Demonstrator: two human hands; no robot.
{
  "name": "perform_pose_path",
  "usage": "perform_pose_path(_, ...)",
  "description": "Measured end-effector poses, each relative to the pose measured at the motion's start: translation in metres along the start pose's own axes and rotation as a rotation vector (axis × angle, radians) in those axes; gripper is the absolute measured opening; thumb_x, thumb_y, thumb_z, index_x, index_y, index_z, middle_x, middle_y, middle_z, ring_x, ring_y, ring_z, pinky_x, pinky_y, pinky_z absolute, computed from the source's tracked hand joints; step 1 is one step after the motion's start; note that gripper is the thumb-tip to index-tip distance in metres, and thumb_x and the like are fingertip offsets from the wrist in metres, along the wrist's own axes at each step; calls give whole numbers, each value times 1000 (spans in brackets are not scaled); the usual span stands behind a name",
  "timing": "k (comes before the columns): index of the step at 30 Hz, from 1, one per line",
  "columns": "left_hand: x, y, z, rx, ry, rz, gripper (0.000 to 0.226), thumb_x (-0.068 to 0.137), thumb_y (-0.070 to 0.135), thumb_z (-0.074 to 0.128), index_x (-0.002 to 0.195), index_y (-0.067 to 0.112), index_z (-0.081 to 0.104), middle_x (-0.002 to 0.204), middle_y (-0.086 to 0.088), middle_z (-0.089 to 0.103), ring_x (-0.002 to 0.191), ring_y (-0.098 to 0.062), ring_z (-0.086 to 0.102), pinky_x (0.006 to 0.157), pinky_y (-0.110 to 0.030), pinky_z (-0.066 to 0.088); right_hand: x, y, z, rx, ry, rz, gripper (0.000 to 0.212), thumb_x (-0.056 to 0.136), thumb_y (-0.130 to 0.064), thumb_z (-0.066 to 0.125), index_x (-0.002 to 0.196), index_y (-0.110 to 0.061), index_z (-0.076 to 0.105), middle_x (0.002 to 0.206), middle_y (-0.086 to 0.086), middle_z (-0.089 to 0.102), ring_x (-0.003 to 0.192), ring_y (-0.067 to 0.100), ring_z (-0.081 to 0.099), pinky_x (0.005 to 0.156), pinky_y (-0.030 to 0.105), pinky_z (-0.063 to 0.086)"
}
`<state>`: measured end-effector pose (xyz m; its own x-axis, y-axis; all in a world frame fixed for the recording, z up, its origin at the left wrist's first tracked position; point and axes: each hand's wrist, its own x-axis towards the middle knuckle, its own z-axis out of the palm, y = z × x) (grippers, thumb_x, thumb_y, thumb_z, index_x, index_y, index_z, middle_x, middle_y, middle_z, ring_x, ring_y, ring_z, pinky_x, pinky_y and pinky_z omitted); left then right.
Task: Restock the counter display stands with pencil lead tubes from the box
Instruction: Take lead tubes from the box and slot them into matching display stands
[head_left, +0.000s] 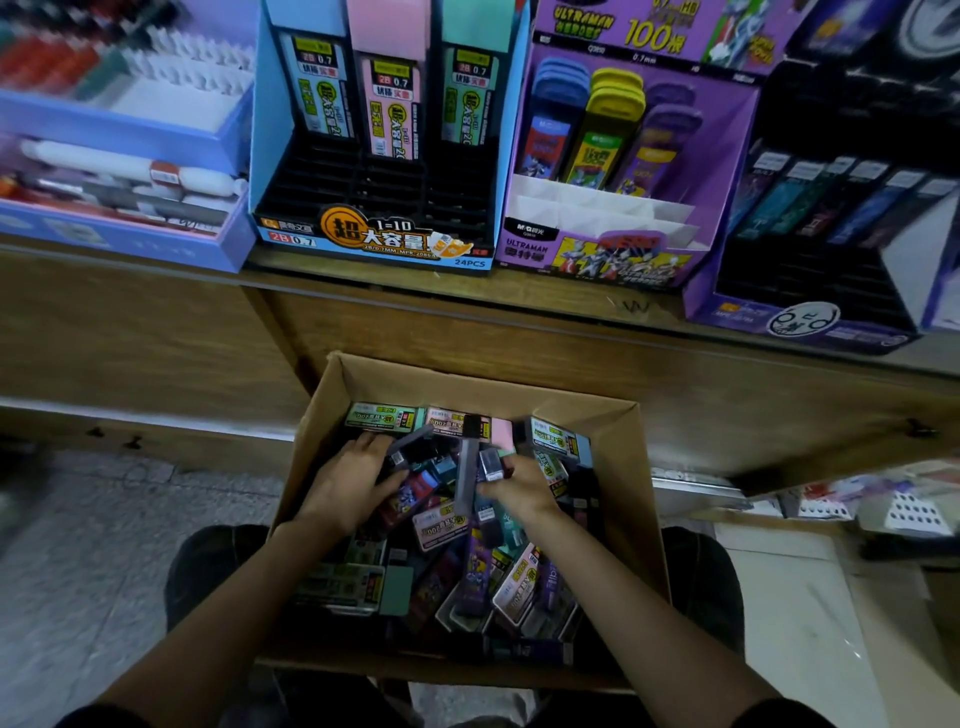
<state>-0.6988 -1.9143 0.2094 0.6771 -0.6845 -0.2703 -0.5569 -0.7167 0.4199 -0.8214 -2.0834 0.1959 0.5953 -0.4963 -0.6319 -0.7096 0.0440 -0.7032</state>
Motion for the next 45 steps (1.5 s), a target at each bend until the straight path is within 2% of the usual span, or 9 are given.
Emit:
perform_pose_path(5, -4, 3, -7, -43, 52, 31, 34, 96, 30, 48, 127, 18, 45, 129, -4, 55, 111, -24, 56, 84, -37, 48, -5, -1, -4, 43, 17, 42, 20, 85, -4, 64, 69, -15, 56, 71, 0, 57, 67, 14, 52, 59, 25, 39)
perform_pose_path(8, -6, 6, -5, -121, 90, 24, 33, 96, 26, 49, 127, 15, 48, 127, -6, 56, 110, -28, 57, 83, -38, 48, -14, -3, -9, 99, 68, -36, 13, 84, -3, 64, 78, -14, 60, 81, 0, 63, 74, 13, 56, 62, 23, 40)
perform_pose_path(14, -16, 39, -6, -979, 68, -200, 5, 91, 9, 58, 96, 9, 59, 84, -3, 66, 86, -22, 60, 65, -17, 48, -41, -24, -24, 403, -31, -70, 16, 79, -5, 71, 87, -18, 69, 93, 2, 71, 92, 20, 66, 84, 30, 49)
perform_pose_path(19, -28, 71, -4, -1354, -62, -267, 30, 89, 15, 60, 118, 8, 58, 114, -8, 67, 106, -21, 63, 89, -29, 52, -64, -42, -30, 525, -122, -125, 20, 79, -1, 68, 97, -9, 69, 102, 12, 72, 100, 28, 66, 98, 43, 47)
perform_pose_path(22, -36, 87, -12, -1516, -109, -279, 22, 87, 19, 61, 108, 12, 61, 106, -12, 70, 90, -17, 70, 65, -26, 56, -75, -47, -32, 540, -112, -168, 23, 80, -1, 67, 102, -8, 68, 103, 12, 71, 102, 29, 65, 101, 47, 44)
perform_pose_path(26, -47, 103, -20, -1453, -133, -130, 38, 76, 30, 69, 110, 16, 59, 99, 4, 74, 93, -10, 69, 65, -17, 53, -88, -53, -35, 494, -95, -236, 24, 82, -10, 68, 106, -5, 66, 105, 10, 71, 103, 24, 65, 102, 48, 43)
perform_pose_path(35, -52, 131, -44, -1315, -74, -71, 30, 83, 20, 66, 109, 7, 59, 108, -16, 68, 91, -17, 69, 68, -22, 55, -118, -65, -82, 607, -16, -275, 25, 94, -16, 53, 111, 0, 63, 109, 18, 67, 101, 26, 65, 95, 36, 49)
perform_pose_path(40, -49, 155, -62, -1242, -72, -1, 62, 68, 38, 72, 114, 0, 53, 113, -22, 62, 97, -21, 64, 76, -24, 50, -140, -85, -140, 506, 39, -514, 13, 88, -7, 59, 100, -8, 64, 98, 10, 66, 88, 23, 70, 77, 28, 56)
perform_pose_path(45, -45, 192, -92, -1263, -52, 135, 55, 59, 46, 73, 107, 22, 60, 93, 9, 73, 86, -1, 67, 63, -8, 48, -161, -114, -200, 364, 205, -710, 11, 82, -9, 66, 84, -20, 68, 84, 3, 73, 83, 16, 69, 67, 25, 54)
